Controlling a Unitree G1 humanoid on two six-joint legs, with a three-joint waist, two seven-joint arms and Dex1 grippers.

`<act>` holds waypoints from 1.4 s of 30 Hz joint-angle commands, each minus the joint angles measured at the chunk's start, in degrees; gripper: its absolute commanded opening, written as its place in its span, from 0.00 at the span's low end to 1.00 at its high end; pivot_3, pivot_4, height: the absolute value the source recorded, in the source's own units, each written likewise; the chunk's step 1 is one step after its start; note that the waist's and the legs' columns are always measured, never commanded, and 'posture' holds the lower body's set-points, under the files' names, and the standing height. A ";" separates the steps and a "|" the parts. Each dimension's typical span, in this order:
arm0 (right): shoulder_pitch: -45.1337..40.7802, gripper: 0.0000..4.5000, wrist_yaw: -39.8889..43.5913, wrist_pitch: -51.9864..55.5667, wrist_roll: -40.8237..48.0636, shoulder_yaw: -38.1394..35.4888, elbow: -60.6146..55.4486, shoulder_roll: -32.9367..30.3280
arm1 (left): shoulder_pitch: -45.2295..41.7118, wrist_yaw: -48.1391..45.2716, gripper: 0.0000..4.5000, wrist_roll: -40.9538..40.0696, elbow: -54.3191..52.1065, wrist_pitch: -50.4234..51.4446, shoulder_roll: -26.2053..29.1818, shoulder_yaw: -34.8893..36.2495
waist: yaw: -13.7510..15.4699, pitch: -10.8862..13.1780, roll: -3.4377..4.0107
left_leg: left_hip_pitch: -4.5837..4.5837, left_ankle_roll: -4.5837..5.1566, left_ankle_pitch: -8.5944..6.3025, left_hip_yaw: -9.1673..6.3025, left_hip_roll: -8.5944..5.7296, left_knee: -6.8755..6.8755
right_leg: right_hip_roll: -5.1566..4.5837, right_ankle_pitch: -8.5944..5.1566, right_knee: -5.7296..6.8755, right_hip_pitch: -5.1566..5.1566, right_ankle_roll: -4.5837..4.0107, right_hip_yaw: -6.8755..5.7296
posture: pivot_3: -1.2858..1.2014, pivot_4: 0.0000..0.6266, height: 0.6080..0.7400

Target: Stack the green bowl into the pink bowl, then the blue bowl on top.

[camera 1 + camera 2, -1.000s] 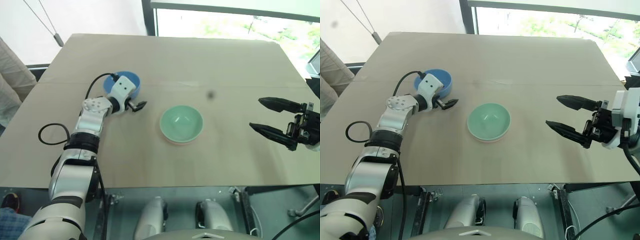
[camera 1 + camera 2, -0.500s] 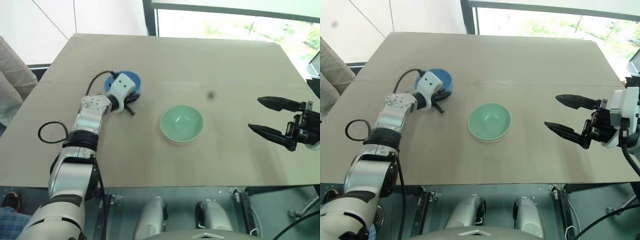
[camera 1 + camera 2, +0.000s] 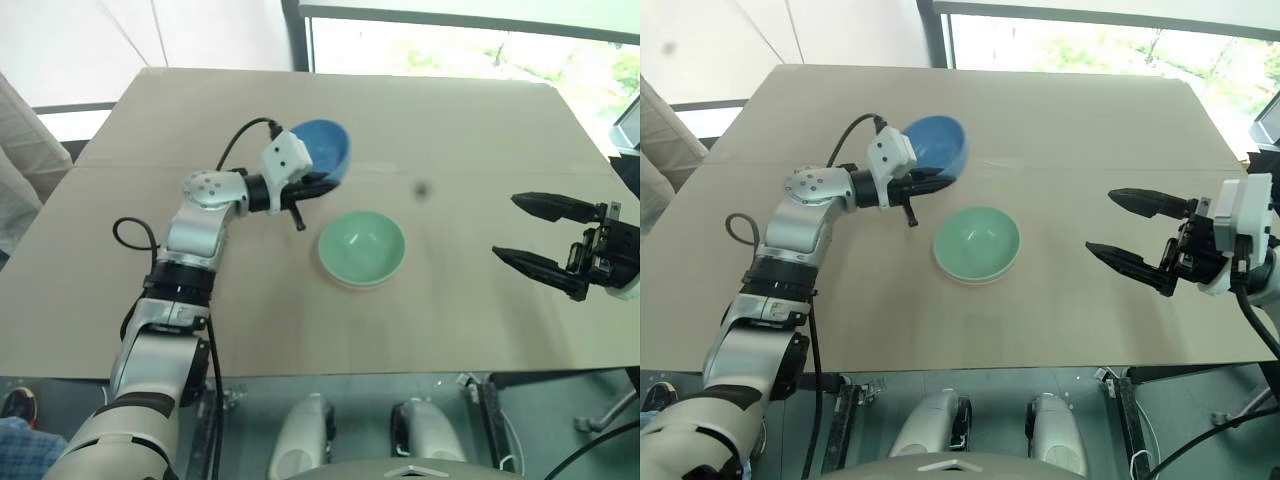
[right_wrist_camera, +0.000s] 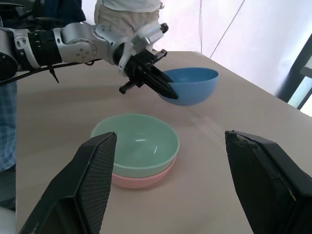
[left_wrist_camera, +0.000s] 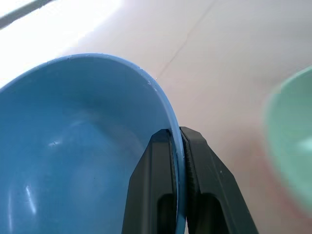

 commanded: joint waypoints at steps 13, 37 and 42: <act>-0.68 0.83 -0.74 -2.50 0.23 1.49 -0.48 -0.53 | 5.30 -12.62 0.01 -10.91 -23.27 10.76 8.37 -3.04 | 0.35 0.00 0.03 | 0.09 0.10 -0.06 -0.03 -0.01 0.24 | 0.00 -0.01 -0.02 0.14 0.00 0.06 | 0.52 0.24 1.00; 7.42 0.83 0.46 -7.99 -5.83 0.52 7.07 0.83 | 27.07 7.75 0.99 -19.93 -25.96 15.70 7.58 20.80 | 0.17 0.01 0.05 | 0.13 0.15 -0.09 -0.01 0.03 0.25 | -0.04 -0.01 -0.02 0.14 0.00 0.10 | 0.52 0.24 1.00; 8.64 0.83 3.11 -10.94 -7.64 0.80 12.32 0.33 | 36.48 8.37 0.99 -22.71 -29.09 16.42 10.23 28.05 | 0.21 0.01 0.06 | 0.16 0.14 -0.09 -0.01 0.03 0.26 | -0.07 -0.01 -0.03 0.18 -0.01 0.09 | 0.52 0.24 1.00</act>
